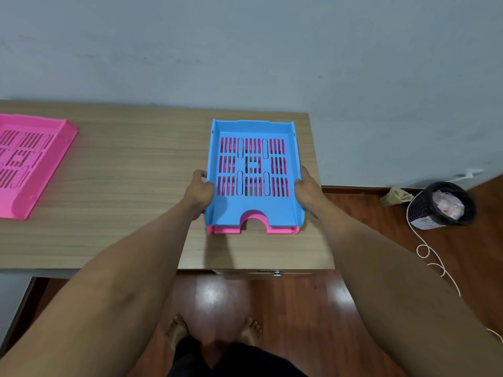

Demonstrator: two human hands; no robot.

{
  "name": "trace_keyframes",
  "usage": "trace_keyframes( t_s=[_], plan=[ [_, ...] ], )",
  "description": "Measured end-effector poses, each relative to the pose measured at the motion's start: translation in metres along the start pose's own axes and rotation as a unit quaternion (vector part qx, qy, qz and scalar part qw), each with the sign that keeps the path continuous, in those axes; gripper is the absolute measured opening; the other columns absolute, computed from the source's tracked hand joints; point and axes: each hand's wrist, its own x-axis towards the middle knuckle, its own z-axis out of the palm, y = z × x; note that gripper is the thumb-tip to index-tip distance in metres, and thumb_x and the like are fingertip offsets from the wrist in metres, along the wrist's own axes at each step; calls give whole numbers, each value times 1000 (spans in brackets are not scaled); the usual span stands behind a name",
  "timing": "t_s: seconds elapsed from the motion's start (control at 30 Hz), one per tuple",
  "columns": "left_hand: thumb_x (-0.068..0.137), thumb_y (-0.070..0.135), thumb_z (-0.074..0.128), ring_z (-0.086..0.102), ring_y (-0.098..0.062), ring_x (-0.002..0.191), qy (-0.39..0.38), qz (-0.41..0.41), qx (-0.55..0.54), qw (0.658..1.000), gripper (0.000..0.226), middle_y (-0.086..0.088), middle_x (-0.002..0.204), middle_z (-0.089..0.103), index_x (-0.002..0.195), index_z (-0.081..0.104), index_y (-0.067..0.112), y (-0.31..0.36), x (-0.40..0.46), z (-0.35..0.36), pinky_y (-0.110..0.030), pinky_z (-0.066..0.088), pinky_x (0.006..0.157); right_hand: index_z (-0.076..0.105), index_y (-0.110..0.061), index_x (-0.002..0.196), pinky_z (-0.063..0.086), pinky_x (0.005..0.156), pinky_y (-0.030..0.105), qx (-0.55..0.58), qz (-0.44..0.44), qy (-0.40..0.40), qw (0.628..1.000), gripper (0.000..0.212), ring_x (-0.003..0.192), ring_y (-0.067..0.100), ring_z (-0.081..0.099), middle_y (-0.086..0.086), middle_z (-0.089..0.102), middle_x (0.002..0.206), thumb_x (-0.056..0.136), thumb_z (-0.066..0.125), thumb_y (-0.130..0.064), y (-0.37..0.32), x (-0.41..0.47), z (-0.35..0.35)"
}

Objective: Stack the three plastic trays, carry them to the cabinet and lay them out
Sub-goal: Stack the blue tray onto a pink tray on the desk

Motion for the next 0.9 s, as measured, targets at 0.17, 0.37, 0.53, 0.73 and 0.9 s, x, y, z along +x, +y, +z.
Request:
trace_keyframes(
  t_s=[0.17,0.37,0.53,0.73,0.9],
  plan=[
    [109,28,39,68,-15,82,-5,-21,-24,999,23,-3,100,64,131,34,25,-1,4,1,-36,59,67,50,-29,136,64,74,35,22,39,4,999,26,83,21,79,-3,74,97,113,40,-34,1,2,0],
    [109,26,38,67,-13,79,-2,-13,-19,1000,26,0,95,62,134,34,21,1,5,0,-31,54,59,54,-22,108,52,67,27,21,64,4,998,22,72,10,68,-2,69,88,114,36,-33,2,0,-1],
    [109,27,38,66,-12,77,5,-2,-8,1000,27,0,94,62,135,34,19,0,6,1,-27,51,55,52,-19,113,51,66,26,10,55,6,998,22,71,9,65,-1,67,88,115,34,-31,-1,-4,2],
    [108,29,43,69,-15,86,4,-2,-9,1000,34,-10,116,66,140,36,17,-3,8,-3,-32,56,65,42,-29,128,65,76,40,-3,43,47,998,19,79,16,78,1,74,98,112,41,-40,1,-6,8],
    [102,34,53,60,-24,104,77,37,49,995,51,-11,129,61,146,44,10,6,8,-26,-34,45,80,45,-26,138,65,83,52,-152,-103,172,968,33,106,23,71,3,63,126,108,41,-37,-20,1,13]
  ],
)
